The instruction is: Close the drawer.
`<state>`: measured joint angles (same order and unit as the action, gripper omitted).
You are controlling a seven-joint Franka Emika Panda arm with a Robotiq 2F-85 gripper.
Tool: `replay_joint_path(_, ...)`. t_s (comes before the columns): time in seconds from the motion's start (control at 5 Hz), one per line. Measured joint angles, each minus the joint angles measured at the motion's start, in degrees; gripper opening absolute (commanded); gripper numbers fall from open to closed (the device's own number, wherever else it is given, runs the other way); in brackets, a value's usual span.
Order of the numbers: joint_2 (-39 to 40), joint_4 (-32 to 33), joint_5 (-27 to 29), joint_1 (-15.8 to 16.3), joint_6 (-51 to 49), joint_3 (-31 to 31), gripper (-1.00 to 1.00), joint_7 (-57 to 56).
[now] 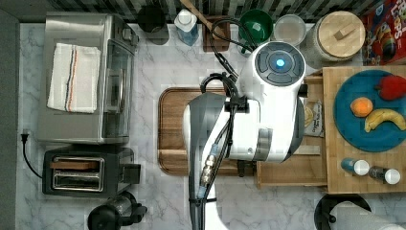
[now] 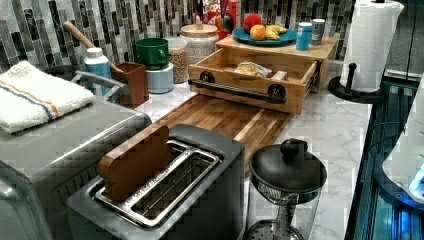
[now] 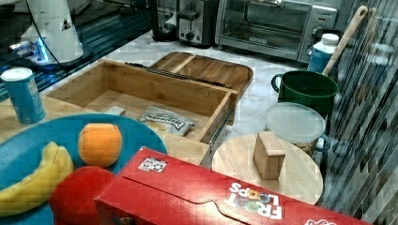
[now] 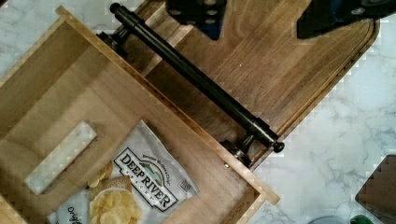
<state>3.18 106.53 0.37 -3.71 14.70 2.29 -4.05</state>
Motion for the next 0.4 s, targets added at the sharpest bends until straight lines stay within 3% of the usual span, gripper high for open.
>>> replay_joint_path(0.4,0.03,0.22,0.02,-0.08,0.85,0.15,-1.00,-0.01)
